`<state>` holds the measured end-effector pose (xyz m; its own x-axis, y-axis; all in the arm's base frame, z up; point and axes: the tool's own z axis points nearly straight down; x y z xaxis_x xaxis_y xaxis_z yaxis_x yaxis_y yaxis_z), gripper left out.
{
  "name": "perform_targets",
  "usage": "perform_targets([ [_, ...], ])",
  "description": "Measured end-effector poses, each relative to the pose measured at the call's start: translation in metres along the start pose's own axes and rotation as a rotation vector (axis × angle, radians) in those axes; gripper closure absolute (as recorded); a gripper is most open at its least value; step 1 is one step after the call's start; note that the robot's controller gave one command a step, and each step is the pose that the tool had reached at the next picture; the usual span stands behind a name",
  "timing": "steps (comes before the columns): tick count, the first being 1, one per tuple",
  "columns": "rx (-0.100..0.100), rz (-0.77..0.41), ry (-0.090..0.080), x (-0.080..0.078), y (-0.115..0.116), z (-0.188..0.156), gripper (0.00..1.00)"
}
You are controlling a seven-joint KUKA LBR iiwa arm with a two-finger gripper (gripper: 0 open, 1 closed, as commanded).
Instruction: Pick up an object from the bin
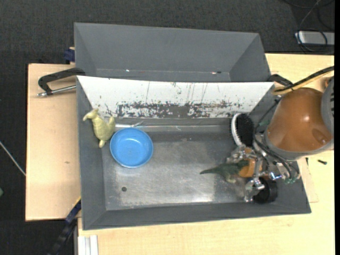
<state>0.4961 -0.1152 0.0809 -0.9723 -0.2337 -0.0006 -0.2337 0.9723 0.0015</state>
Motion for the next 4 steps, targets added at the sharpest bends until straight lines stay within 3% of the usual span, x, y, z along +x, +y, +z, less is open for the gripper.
perform_targets([
  [1,0.003,-0.035,-0.001,-0.006,0.005,0.008,0.0],
  [2,0.001,0.107,-0.008,-0.034,0.029,-0.008,0.0],
  [3,0.001,0.076,0.001,-0.017,0.014,0.006,0.0],
  [4,-0.001,0.301,0.001,-0.005,0.033,0.005,0.0],
])
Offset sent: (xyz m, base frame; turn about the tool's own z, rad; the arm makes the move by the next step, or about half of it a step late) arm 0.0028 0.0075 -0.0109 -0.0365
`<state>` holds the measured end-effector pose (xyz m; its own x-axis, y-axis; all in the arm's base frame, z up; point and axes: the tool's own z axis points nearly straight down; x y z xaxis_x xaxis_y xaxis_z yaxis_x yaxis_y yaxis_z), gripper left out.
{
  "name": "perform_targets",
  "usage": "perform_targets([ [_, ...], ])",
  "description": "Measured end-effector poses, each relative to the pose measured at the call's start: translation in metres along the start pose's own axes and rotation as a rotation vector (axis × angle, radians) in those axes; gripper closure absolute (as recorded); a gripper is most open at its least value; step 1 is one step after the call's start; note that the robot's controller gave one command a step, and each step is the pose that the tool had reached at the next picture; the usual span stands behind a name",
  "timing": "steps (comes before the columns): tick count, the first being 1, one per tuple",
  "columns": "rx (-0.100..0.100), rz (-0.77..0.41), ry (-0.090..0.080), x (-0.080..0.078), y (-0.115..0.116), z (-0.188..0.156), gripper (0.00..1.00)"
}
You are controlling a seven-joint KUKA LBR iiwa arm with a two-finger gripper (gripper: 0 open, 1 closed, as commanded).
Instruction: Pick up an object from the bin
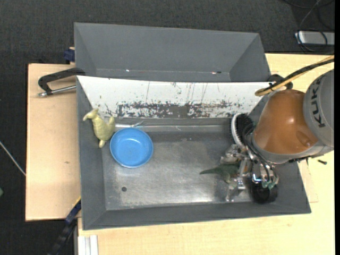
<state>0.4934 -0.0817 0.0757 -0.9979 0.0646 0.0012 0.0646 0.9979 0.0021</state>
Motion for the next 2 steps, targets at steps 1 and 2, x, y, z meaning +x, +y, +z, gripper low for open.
perform_targets([
  [1,0.001,-0.001,-0.002,0.0,0.0,-0.001,1.0],
  [2,0.005,-0.224,-0.015,-0.002,-0.009,-0.163,1.0],
])
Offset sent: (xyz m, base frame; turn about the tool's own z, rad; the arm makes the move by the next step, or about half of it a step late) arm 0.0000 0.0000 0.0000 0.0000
